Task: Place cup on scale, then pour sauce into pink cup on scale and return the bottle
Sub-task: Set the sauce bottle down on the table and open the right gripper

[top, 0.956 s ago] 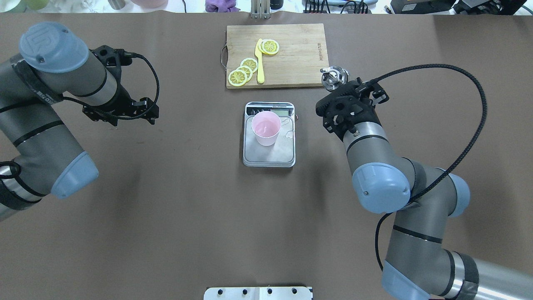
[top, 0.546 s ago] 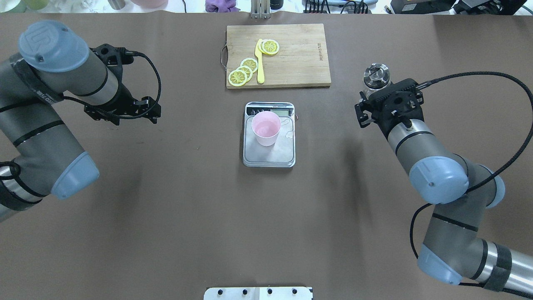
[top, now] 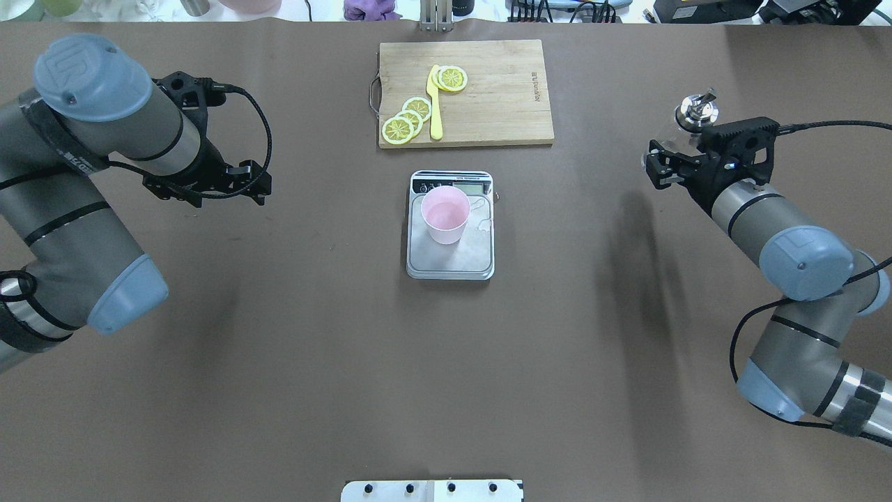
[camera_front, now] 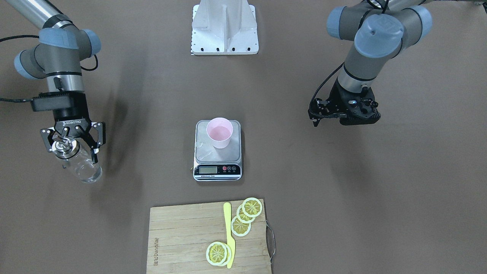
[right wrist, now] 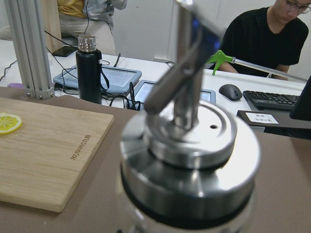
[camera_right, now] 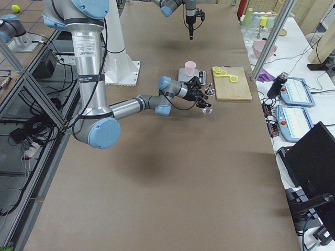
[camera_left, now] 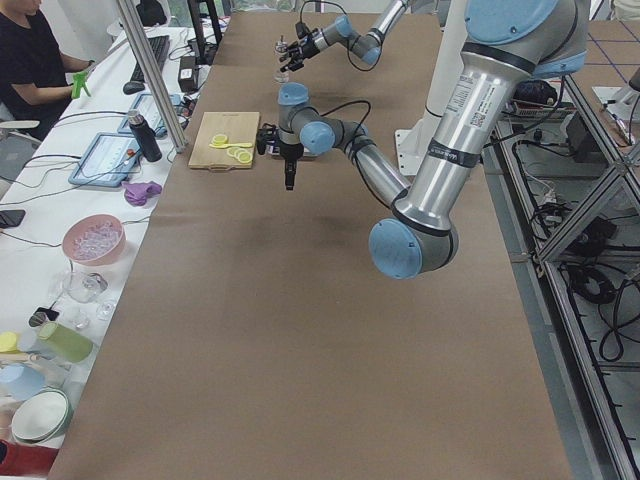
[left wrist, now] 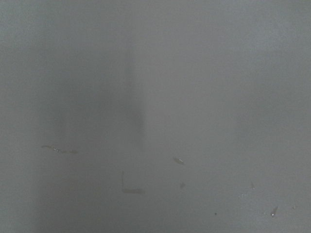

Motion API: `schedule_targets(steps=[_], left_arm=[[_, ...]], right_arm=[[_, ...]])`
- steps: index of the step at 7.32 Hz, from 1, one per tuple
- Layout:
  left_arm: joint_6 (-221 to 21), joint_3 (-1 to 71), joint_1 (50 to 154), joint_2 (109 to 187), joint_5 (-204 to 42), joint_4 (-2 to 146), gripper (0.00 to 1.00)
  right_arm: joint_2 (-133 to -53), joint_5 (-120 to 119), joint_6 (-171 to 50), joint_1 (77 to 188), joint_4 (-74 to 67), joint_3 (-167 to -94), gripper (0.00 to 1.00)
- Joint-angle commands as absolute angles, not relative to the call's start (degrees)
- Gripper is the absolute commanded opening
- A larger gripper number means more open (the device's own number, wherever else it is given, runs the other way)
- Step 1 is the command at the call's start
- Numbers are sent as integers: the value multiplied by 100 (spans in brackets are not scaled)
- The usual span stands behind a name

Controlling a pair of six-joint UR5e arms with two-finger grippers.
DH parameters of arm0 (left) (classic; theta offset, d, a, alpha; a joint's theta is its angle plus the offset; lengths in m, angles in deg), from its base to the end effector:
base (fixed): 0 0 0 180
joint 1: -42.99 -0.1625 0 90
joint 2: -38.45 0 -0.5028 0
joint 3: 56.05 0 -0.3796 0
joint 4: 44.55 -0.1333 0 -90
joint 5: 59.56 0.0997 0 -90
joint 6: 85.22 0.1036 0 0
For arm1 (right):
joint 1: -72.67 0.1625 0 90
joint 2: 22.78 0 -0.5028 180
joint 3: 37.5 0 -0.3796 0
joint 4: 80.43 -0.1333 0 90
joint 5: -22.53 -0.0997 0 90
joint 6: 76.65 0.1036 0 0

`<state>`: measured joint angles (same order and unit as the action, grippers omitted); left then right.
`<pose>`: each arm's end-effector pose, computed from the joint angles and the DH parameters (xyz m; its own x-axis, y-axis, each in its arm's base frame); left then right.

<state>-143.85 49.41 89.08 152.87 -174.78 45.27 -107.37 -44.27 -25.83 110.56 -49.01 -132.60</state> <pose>0.3767 -0.5198 0.3854 0.6966 -0.0446 -0.7161 0.1175 0.9917 0.0526 -0.3233 -0.4722 0.5347 0.7584 -0.1456 0.6353 -0.4847 0.5256 0.6991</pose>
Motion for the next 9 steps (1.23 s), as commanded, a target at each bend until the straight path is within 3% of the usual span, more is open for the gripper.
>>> schedule_targets(steps=[1, 5, 6, 7, 9], left_arm=[[-14385, 4942, 8905, 15288, -17470, 4527, 98], [-14385, 4942, 8896, 15288, -17470, 4527, 98], [-14385, 4942, 8904, 15279, -17470, 4527, 98], [-14385, 4933, 8896, 15279, -17470, 4527, 98], [-14385, 4933, 8905, 15279, -17470, 4527, 98]], right_arm=[[-10926, -5059, -2225, 11292, -4914, -12867, 0], [-10927, -5183, -2277, 11345, -4932, -12636, 0], [-10909, -5174, -2208, 11345, -4949, -12644, 21], [-10935, -5096, -2085, 11336, -5028, -12636, 99], [-11084, -5078, -1979, 11336, -5055, -12767, 100]])
